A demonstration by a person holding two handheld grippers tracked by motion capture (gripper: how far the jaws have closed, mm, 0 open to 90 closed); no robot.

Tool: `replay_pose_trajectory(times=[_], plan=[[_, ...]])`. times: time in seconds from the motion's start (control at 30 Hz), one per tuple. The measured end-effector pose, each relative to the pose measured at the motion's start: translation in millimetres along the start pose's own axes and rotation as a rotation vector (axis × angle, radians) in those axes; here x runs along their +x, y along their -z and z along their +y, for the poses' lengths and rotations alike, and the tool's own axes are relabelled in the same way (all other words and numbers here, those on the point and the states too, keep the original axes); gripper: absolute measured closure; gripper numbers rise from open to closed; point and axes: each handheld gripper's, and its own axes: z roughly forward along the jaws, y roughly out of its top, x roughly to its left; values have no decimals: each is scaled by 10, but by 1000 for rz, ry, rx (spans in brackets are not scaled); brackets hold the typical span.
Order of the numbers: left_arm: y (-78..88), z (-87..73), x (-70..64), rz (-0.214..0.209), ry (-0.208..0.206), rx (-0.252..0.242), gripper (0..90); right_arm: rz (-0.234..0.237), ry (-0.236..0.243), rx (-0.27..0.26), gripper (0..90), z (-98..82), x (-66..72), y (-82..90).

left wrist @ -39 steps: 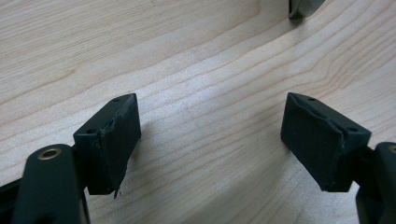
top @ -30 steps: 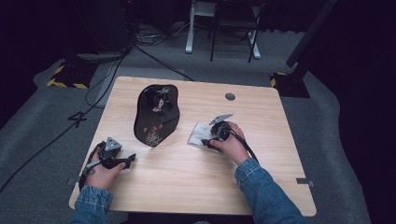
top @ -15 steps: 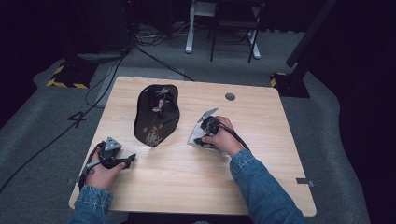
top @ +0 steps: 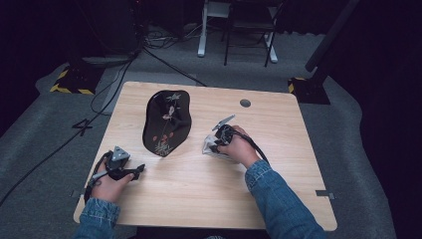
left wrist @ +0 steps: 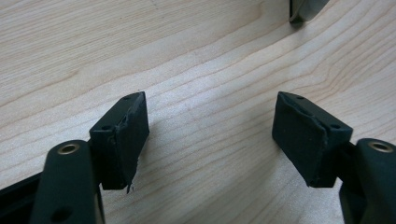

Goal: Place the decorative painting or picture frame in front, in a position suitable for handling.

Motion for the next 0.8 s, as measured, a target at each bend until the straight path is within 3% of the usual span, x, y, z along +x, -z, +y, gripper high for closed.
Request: replay_pose_trajectory(times=[0.1, 0.17, 0.27, 0.3, 0.33, 0.53, 0.63, 0.67, 0.8], plan=[[37, 0, 15, -10, 33, -3, 355, -16, -8, -26, 808, -50, 26, 15], [78, 15, 31, -27, 68, -31, 365, -23, -12, -56, 819, -110, 42, 38], [145, 55, 46, -44, 82, -64, 369, -27, -31, -122, 824, -192, 49, 142], [145, 55, 46, -44, 82, -64, 368, -27, -31, -122, 824, -192, 49, 142], [201, 93, 45, -69, 95, -94, 368, -27, -37, -180, 825, -240, 46, 252], [361, 234, 5, -97, 87, -148, 364, -1, -84, -306, 825, -385, 47, 654], [400, 289, -7, -107, 79, -157, 359, 3, -89, -341, 825, -445, 65, 787], [414, 318, -14, -114, 76, -163, 357, 16, -106, -390, 825, -529, 86, 922], [431, 400, -31, -137, 71, -181, 355, 25, -126, -456, 825, -645, 121, 1081]])
